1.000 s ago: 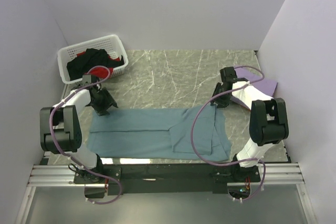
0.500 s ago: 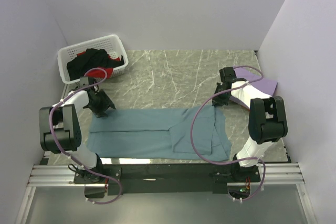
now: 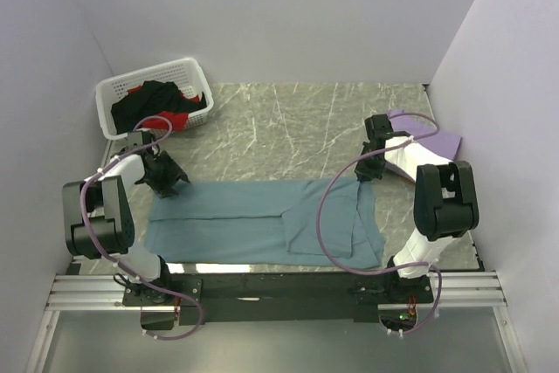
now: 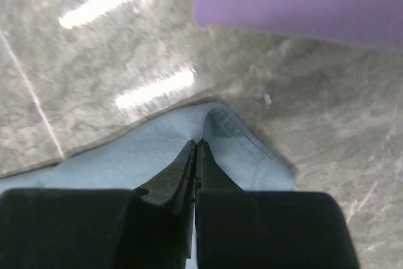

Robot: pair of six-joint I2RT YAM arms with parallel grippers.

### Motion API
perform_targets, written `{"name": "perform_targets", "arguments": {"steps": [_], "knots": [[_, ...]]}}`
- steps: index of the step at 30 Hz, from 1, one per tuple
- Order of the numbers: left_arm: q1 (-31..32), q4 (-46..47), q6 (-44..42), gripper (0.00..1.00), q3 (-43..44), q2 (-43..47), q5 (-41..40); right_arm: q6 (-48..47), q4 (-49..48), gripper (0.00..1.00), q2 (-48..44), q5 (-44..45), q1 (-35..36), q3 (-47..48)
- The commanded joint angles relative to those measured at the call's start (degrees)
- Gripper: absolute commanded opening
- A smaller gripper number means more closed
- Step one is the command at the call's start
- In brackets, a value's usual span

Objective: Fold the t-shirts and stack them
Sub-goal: Fold the tshirt

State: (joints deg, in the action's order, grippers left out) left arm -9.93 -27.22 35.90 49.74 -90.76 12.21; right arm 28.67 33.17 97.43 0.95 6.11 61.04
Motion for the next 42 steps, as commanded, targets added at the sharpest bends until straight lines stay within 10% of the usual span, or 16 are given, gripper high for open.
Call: {"name": "perform_targets", "arguments": {"steps": [1, 19, 25, 42], "knots": [[-0.79, -0.29, 0.57, 0.60, -1.66, 1.20, -1.75, 0.69, 1.90, 0.00, -3.03, 2.65, -0.22, -1.18], [-1.05, 0.33, 0.58, 0.60, -2.28, 4.63, -3.59, 0.16, 4.27, 0.01, -2.77, 5.12, -0.31, 1.27], [-0.96, -1.43, -0.57, 0.66, 0.70, 6.82, -3.77, -0.72, 6.20, 0.46, -4.17, 4.85, -0.22, 4.70], [16.50, -3.28, -3.55, 0.67, 9.77, 12.63, 1.93, -0.19, 12.61, 0.49, -19.99, -6.04, 5.05, -5.12]]}}
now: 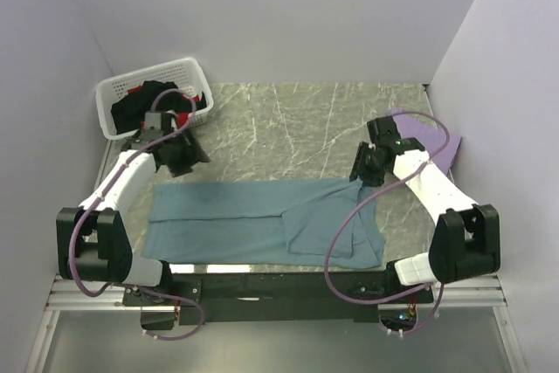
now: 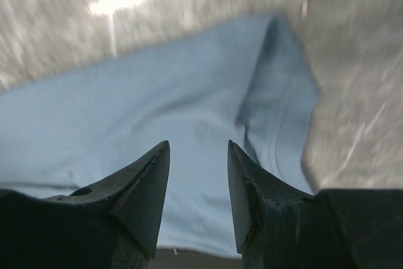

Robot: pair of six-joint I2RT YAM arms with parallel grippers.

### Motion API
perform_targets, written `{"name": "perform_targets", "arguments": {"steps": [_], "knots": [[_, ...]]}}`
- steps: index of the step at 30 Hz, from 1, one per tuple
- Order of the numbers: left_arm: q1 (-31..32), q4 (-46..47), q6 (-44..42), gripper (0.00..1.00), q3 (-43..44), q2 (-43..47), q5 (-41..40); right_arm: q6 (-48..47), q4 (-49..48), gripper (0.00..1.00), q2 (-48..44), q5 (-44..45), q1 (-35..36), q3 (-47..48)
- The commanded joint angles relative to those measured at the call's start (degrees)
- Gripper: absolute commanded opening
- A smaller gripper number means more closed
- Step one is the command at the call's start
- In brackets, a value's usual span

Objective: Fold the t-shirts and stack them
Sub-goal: Fold the tshirt

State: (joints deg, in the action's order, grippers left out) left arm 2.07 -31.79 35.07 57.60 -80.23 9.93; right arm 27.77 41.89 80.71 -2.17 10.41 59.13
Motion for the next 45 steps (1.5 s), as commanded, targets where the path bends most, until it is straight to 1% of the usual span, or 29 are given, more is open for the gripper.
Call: {"name": "perform_targets", "arguments": {"steps": [1, 2, 3, 5, 6, 7, 8, 10, 11, 12, 14, 15, 16, 17, 19, 21, 27, 30, 33, 35, 40, 44, 45], "knots": [[6.01, 1.55, -3.16, 0.67, 1.81, 2.18, 5.43, 0.88, 4.69, 0.48, -3.97, -3.44, 1.62, -4.02], [7.41, 1.99, -3.43, 0.66, 1.72, 2.53, 6.75, 1.14, 5.56, 0.48, -5.63, -3.71, 2.32, -4.90], [10.38, 2.43, -4.04, 0.66, 1.29, 2.70, 7.81, 1.41, 7.14, 0.47, -6.69, -3.80, 3.20, -6.65], [13.30, 3.84, -4.39, 0.66, 0.85, 3.23, 10.53, 2.64, 8.64, 0.47, -10.11, -3.89, 6.09, -8.50], [16.01, 4.19, -4.57, 0.65, 0.67, 3.15, 11.85, 3.34, 10.13, 0.47, -11.26, -4.24, 7.15, -10.51], [17.34, 4.89, -4.48, 0.65, 0.49, 3.06, 12.99, 5.00, 10.75, 0.47, -12.67, -4.50, 7.95, -11.66], [20.23, 5.33, -4.14, 0.65, 0.32, 2.45, 15.01, 5.97, 11.19, 0.46, -15.64, -4.85, 9.35, -13.85], [23.23, 6.47, -3.70, 0.65, -0.38, 1.74, 16.86, 8.69, 12.34, 0.46, -18.73, -6.52, 10.24, -16.23], [24.81, 7.87, -3.43, 0.65, -0.56, 0.87, 17.57, 9.58, 12.60, 0.46, -21.70, -7.05, 10.76, -17.37], [28.22, 8.49, -2.73, 0.66, -0.91, 0.34, 18.53, 10.28, 13.30, 0.46, -23.04, -7.40, 11.46, -19.65], [31.49, 10.59, -1.68, 0.66, -1.44, -1.15, 18.81, 11.78, 13.83, 0.46, -26.02, -8.71, 12.00, -21.86], [34.73, 10.78, -0.71, 0.66, -1.62, -1.77, 18.55, 12.04, 14.18, 0.46, -26.82, -8.90, 12.35, -23.52], [36.15, 10.96, -0.44, 0.66, -1.44, -2.39, 18.02, 12.74, 14.10, 0.46, -27.35, -9.16, 12.52, -24.32], [38.86, 10.79, -0.35, 0.66, -1.27, -3.78, 17.49, 13.10, 14.10, 0.45, -28.23, -9.42, 12.87, -25.03], [41.08, 9.91, -0.35, 0.66, -0.56, -5.28, 16.35, 14.06, 13.05, 0.45, -28.76, -9.69, 14.01, -26.61], [43.45, 9.91, -0.27, 0.65, -0.21, -7.22, 16.96, 14.68, 11.91, 0.45, -28.50, -9.52, 15.07, -27.66], [47.94, 8.41, 0.35, 0.63, 0.49, -11.18, 16.61, 15.74, 8.66, 0.44, -25.34, -8.37, 18.32, -28.98], [48.56, 7.97, 0.61, 0.63, 0.40, -12.32, 16.61, 15.47, 7.60, 0.43, -23.85, -8.02, 18.85, -29.69], [48.91, 8.94, 0.88, 0.63, 0.32, -13.99, 19.06, 14.95, 6.11, 0.43, -22.88, -7.58, 19.12, -30.39], [49.52, 7.63, 0.88, 0.63, 0.93, -16.09, 18.90, 14.60, 5.49, 0.43, -22.00, -7.76, 19.20, -30.66], [50.58, 6.66, 0.88, 0.61, 2.42, -17.77, 18.19, 13.89, 3.38, 0.40, -21.47, -8.19, 19.38, -31.80], [50.76, 6.13, 0.79, 0.58, 2.69, -18.65, 19.24, 13.72, 3.02, 0.34, -21.82, -8.28, 19.55, -31.98], [50.93, 6.04, 0.79, 0.54, 2.60, -18.65, 19.33, 13.72, 3.20, 0.33, -21.99, -8.20, 19.47, -31.89]]}}
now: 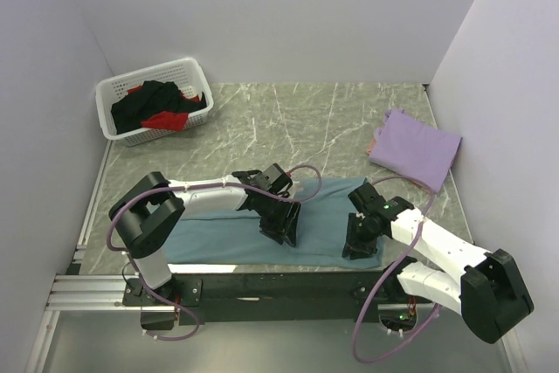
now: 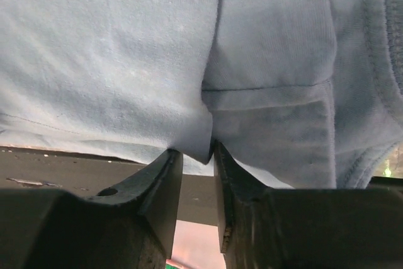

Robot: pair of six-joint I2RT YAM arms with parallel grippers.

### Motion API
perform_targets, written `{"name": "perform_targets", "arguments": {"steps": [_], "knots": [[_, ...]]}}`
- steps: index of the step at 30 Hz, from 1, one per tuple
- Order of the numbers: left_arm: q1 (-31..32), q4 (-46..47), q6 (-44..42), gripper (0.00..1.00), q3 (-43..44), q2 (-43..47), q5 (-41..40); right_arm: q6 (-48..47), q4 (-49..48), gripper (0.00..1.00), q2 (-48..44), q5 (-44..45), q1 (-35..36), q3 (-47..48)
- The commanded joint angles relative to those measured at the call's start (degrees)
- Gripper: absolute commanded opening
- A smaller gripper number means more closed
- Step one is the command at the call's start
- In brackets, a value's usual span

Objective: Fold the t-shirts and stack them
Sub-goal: Fold the tshirt

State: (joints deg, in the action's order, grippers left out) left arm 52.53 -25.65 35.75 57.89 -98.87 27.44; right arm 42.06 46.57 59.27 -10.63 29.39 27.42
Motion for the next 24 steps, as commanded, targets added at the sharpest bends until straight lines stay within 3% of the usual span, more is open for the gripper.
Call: {"name": "perform_targets", "arguments": {"steps": [1, 11, 20, 21, 24], "knots": [[0.46, -0.54, 0.11, 0.53, 2.40, -0.01, 1.65, -0.58, -1.39, 0.32, -0.90, 0.26, 0.58, -0.17], [0.64, 0.33, 0.02, 0.43, 1.70, -0.62, 3.58, -0.40, 0.45, 0.21, -3.45, 0.17, 0.67, 1.14], [0.55, -0.10, -0.33, 0.15, 1.96, -2.29, 4.64, -0.75, 2.56, 0.04, -3.72, -1.76, 0.67, 2.37], [0.64, -0.28, -0.33, 0.08, 2.05, -2.29, 4.55, -0.84, 3.17, 0.02, -3.89, -2.28, 0.67, 2.72], [0.55, -1.33, -0.41, 0.03, 1.88, -2.21, 4.29, -0.93, 4.32, 0.00, -4.51, -3.69, 0.67, 3.69]]}}
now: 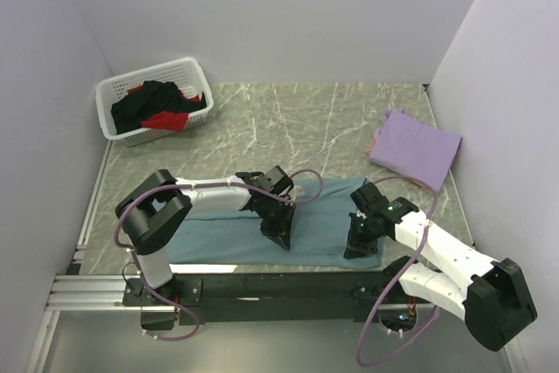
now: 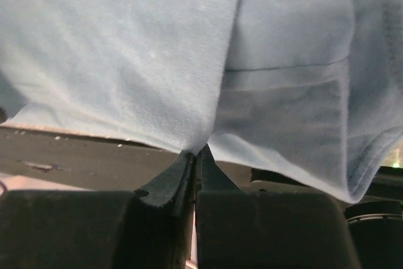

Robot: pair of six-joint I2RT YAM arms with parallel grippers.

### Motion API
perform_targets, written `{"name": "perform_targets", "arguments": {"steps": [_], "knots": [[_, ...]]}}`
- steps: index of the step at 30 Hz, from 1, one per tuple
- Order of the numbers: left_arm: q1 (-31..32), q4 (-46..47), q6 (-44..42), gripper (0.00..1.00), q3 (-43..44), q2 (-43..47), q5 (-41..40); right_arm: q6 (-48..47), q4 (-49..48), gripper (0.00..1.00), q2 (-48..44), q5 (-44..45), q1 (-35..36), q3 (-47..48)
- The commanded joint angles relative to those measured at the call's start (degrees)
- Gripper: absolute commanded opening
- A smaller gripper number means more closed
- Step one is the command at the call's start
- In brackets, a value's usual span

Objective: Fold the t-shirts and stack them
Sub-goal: Fold the tshirt

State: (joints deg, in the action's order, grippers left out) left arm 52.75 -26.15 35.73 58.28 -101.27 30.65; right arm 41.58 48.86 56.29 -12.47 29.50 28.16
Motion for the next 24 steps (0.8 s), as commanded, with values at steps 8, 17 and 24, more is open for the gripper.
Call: {"name": "perform_targets", "arguments": {"steps": [8, 17, 24], "knots": [[0.33, -3.11, -0.22, 0.01, 0.96, 1.34, -0.15, -1.42, 5.01, 0.00, -0.31, -6.25, 0.48, 5.32], [0.33, -5.31, -0.30, 0.01, 1.66, 2.31, -2.35, -1.60, 5.72, 0.00, 0.22, -12.13, 0.48, 4.89], [0.33, -7.16, -1.53, 0.00, 3.24, 2.13, -3.32, -0.10, 3.79, 0.00, -0.57, -16.09, 0.65, 3.57]]}}
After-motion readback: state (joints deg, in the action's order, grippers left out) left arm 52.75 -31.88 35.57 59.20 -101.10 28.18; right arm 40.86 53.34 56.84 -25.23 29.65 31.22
